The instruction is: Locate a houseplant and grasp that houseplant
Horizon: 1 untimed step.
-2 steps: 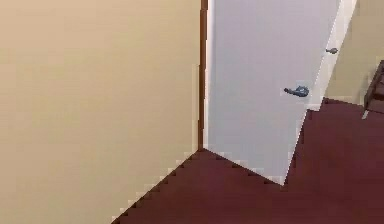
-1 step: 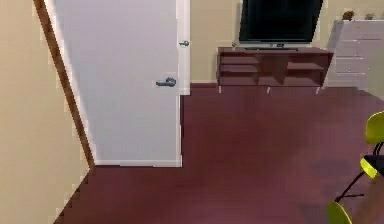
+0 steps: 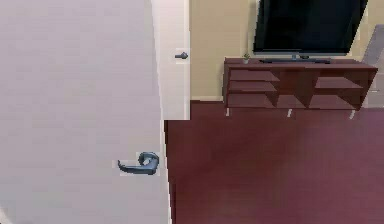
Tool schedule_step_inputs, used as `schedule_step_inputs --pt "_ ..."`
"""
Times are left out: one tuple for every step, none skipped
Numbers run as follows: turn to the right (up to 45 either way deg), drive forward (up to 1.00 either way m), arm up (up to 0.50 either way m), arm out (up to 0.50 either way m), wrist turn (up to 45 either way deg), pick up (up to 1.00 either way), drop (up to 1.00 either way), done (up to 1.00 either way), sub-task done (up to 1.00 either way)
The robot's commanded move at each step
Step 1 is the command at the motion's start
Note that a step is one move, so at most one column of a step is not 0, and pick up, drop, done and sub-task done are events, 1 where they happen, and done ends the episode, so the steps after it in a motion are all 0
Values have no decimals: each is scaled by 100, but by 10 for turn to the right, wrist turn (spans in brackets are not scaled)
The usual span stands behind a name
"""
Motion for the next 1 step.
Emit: schedule_step_inputs --pt "210 0 0 0 0 0 0 0 0"
